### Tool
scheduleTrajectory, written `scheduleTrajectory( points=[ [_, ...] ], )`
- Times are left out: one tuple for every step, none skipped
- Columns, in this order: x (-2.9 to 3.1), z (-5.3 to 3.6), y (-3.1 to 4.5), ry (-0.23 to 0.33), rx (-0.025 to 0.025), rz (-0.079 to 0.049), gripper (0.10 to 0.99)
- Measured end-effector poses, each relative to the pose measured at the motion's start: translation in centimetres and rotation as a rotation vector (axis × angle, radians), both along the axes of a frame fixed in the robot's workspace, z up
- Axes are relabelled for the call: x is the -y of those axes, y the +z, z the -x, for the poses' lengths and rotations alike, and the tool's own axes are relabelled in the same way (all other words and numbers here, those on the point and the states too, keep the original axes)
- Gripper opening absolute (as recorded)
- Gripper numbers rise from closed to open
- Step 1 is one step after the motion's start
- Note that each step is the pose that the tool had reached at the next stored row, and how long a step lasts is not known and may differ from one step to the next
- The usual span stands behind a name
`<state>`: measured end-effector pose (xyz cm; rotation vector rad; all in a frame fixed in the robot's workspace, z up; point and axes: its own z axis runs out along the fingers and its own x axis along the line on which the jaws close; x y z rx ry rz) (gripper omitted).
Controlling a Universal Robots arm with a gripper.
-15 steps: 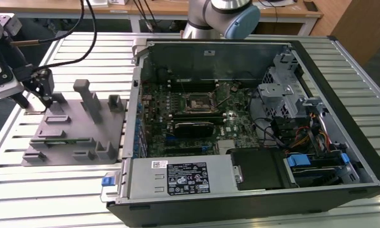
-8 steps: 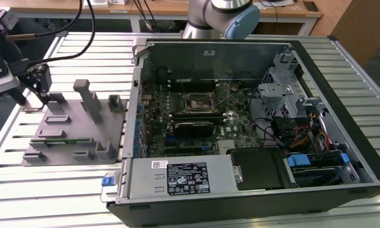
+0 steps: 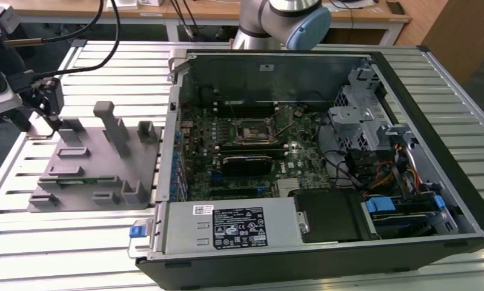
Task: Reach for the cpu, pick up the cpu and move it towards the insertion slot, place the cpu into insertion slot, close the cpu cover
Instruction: 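Pick up the cpu and move it towards the insertion slot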
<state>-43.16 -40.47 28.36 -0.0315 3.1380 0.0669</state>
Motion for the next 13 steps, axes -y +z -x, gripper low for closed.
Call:
scheduleTrajectory(
  points=[
    [0.0,0.0,0.09,0.0,0.0,0.0,0.529],
    [0.0,0.0,0.18,0.0,0.0,0.0,0.529],
    [0.0,0.0,0.27,0.0,0.0,0.0,0.529],
    [0.0,0.0,0.35,0.0,0.0001,0.0,0.529],
    [0.0,0.0,0.44,0.0,0.0,0.0,0.529],
    [0.0,0.0,0.54,0.0,0.0,0.0,0.529],
    [0.0,0.0,0.66,0.0,0.0,0.0,0.529],
    [0.0,0.0,0.76,0.0,0.0,0.0,0.529],
    [0.0,0.0,0.88,0.0,0.0,0.0,0.529],
    [0.0,0.0,0.99,0.0,0.0001,0.0,0.529],
    [0.0,0.0,1.1,0.0,0.0,0.0,0.529],
    [0.0,0.0,1.22,0.0,0.0,0.0,0.529],
    [0.0,0.0,1.35,0.0,0.0001,0.0,0.529]
  ],
)
